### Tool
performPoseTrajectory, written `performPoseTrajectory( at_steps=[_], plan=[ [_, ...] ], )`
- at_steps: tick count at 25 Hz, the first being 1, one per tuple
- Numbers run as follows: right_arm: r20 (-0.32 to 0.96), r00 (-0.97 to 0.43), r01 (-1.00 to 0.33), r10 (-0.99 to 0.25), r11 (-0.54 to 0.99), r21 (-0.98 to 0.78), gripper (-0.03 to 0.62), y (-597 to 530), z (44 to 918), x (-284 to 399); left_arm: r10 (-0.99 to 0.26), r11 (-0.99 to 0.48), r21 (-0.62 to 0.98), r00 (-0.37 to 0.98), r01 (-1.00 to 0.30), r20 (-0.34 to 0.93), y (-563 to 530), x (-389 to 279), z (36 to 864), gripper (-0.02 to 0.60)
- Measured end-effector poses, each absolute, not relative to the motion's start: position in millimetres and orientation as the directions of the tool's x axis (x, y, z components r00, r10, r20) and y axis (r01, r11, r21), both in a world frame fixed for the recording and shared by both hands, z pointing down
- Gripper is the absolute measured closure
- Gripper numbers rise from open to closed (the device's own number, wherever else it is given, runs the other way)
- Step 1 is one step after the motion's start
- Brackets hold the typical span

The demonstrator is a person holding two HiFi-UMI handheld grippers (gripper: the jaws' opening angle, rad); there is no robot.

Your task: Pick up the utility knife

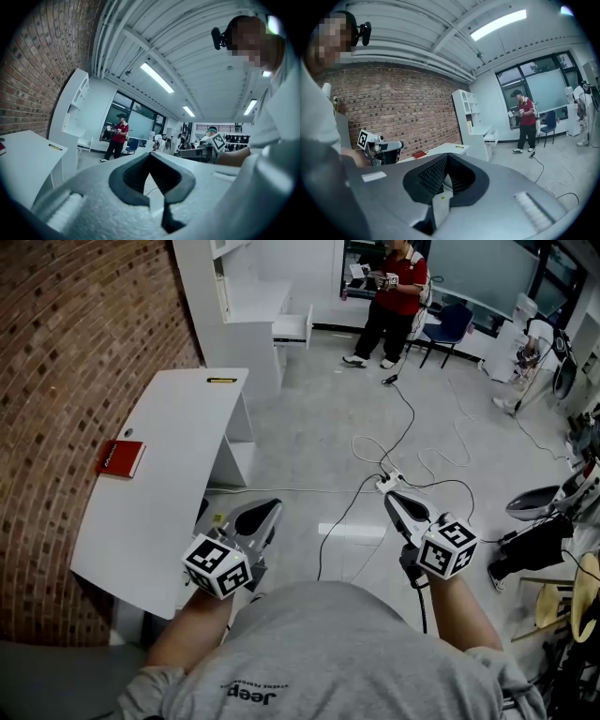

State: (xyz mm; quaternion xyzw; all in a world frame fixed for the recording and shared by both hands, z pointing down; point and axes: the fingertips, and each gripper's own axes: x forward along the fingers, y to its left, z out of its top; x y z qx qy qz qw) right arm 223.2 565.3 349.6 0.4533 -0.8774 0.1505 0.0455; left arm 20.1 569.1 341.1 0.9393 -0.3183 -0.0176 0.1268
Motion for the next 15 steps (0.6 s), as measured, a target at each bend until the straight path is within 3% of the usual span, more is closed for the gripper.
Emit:
performPoseTrajectory(
  at_steps=[7, 15],
  plan=[
    [0.217, -0.621, -0.782, -0.753, 0.576, -0.24, 0.585, 537, 358, 216, -0.616, -0.751, 0.254, 0.785, -0.61, 0.066, 546, 17, 345, 0.581],
    [0.217, -0.624, -0.78, -0.751, 0.584, -0.225, 0.585, 438, 365, 160, -0.6, -0.764, 0.265, 0.799, -0.588, 0.043, 443, -33, 354, 0.581]
  ],
)
